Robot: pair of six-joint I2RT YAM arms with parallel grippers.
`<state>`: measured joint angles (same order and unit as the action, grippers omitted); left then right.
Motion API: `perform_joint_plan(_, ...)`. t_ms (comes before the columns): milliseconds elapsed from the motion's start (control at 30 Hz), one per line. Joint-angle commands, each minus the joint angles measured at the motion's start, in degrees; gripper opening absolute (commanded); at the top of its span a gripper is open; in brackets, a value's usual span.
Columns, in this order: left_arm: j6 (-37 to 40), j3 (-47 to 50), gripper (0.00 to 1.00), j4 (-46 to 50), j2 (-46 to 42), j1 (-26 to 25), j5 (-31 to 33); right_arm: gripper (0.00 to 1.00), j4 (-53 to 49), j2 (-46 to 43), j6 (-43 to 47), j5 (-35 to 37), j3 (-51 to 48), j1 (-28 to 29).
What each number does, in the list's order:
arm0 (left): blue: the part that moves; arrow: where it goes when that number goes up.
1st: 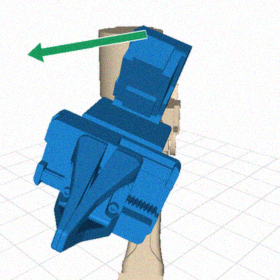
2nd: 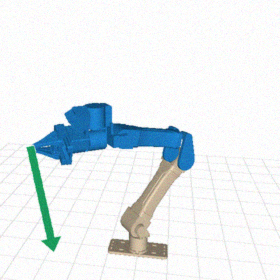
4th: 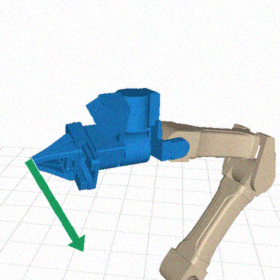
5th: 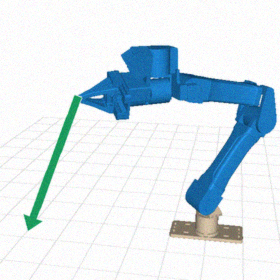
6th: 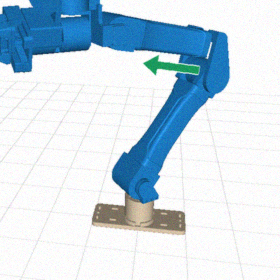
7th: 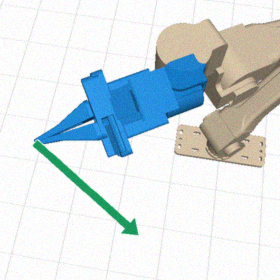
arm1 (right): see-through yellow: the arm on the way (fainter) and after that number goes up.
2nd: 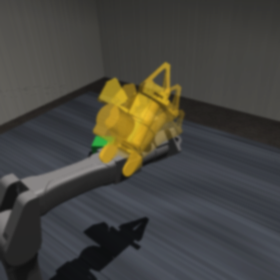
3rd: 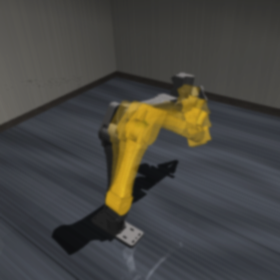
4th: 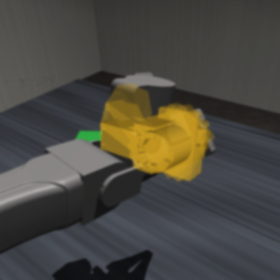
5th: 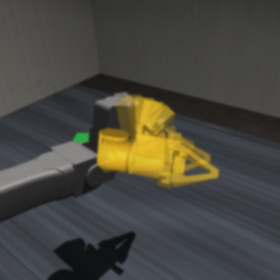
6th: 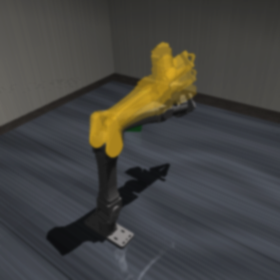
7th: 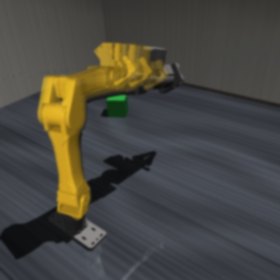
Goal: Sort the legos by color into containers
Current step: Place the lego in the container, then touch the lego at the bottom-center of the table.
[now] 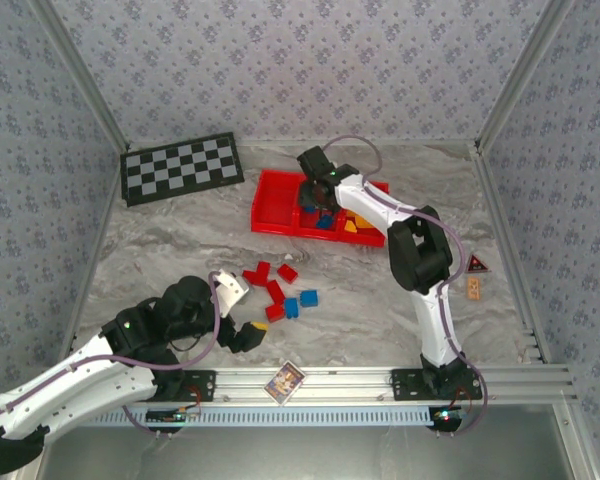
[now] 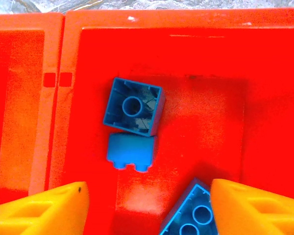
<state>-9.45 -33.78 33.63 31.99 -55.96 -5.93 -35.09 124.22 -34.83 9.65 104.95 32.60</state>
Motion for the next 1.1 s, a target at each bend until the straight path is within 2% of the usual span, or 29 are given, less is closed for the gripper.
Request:
perform_joint_plan(0,0.31,-0.15,1.00,0.12,-0.26,-0.36,-0.04,0.74,-1.99,-3.81,2.54,1.02,1.17,0.62)
perform_joint_plan(167,0.31,-0.15,1.00,0.05,-0.34,-0.37,0.02,0.89,-3.11,-8.51,3.89,3.34,-0.28,1.84)
perform_joint_plan(433,0.31,-0.15,1.00,0.06,-0.17,-0.37,0.13,0.99,-4.45,-20.30,-0.58,3.56,-9.36,3.65)
perform_joint_plan(800,0.22,-0.22,1.00,-0.01,-0.08,-0.37,0.05,1.00,-9.81,-33.63,-7.05,0.64,-25.64,9.37)
perform_joint_plan(1067,0.27,-0.19,1.00,0.01,-0.08,-0.44,-0.05,0.99,-12.75,-37.93,-13.36,-1.73,-35.45,16.32)
